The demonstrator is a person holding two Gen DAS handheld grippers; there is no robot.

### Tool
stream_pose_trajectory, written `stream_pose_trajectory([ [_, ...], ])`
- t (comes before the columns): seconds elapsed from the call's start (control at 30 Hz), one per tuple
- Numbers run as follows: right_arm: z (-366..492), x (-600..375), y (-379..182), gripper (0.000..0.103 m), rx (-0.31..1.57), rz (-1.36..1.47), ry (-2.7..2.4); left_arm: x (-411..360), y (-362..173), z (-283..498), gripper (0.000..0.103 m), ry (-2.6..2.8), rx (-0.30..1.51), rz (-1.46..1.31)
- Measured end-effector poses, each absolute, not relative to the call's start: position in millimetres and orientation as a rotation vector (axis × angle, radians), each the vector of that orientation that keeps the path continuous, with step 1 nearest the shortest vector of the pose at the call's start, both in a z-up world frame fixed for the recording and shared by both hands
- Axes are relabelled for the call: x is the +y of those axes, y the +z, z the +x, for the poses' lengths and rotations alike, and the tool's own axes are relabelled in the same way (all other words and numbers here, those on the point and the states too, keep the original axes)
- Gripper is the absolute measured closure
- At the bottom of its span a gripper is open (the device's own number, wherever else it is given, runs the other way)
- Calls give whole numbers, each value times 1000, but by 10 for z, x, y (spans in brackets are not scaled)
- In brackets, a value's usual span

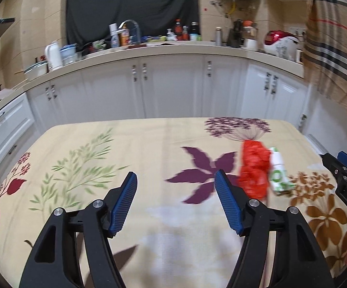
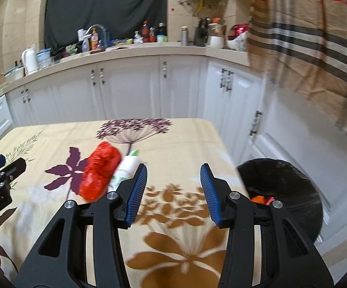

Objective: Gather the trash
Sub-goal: 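Grasp the white bottle with the right tool while the left tool grasps the red bag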

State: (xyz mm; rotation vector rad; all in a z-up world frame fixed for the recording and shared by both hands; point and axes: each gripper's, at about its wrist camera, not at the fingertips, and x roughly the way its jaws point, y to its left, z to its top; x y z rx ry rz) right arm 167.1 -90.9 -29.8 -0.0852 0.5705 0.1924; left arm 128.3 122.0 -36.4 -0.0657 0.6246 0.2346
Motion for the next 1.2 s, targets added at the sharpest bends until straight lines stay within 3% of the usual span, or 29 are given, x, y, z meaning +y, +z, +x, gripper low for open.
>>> stream_pose_trajectory([
  [0.7,2199,-310,-657,58,806,-86,250,1939,-551,1256,35,337,672,-137],
  [0.83,2228,-308,-691,73,831,-82,274,1896,-567,1277,35,322,679,-137],
  [1.2,2137,-537,-602,74,774,-76,234,1504,-538,1414,35,224,688,-137],
])
